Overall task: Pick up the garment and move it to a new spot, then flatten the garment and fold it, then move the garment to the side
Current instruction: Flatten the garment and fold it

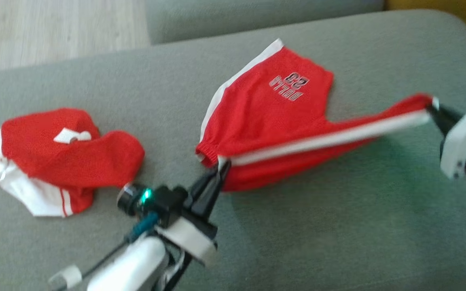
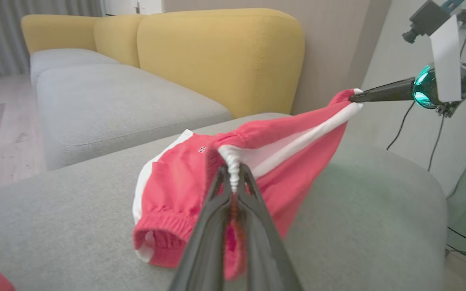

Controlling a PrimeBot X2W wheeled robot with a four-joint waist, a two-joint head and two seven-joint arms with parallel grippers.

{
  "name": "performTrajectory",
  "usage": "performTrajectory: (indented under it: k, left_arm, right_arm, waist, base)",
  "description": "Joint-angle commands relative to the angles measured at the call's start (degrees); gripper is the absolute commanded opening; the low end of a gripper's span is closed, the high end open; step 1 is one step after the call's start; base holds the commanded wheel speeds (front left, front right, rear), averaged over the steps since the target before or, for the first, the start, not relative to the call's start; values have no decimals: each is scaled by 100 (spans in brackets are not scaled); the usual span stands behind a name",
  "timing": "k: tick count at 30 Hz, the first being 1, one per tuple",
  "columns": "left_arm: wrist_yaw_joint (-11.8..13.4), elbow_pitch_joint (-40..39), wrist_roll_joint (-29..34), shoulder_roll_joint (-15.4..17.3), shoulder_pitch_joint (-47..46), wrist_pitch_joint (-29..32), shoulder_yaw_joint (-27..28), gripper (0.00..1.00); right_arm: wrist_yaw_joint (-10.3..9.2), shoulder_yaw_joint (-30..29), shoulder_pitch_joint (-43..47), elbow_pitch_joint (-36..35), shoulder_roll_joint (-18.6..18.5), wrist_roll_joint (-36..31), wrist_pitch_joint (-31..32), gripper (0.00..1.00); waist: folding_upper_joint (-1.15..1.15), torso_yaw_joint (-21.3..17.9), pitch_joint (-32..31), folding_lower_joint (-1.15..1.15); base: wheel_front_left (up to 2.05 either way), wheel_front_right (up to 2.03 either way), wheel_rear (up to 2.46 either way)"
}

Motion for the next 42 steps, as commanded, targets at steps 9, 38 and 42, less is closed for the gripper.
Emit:
performTrajectory:
  k: [9, 38, 42]
  left_arm:
    - [-204, 499, 85, -342, -1339, 99, 340, 0]
    - [-339, 2600, 73, -1355, -2617, -544, 447, 100]
    - [-171, 2360, 5, -1190, -2485, -602, 825, 100]
  right_arm:
    - [-5, 52, -1692, 489, 208, -642, 21, 0]
    - [-5, 626, -4042, 3665, 728, -1384, -2261, 100]
    - [-5, 510, -3929, 3698, 889, -1203, -2986, 100]
  waist:
    - [0, 806, 1014, -1]
    - [0, 1540, 1593, -1]
    - [0, 1365, 1291, -1]
  base:
    - [0, 0, 0]
    - [0, 0, 0]
    - [0, 0, 0]
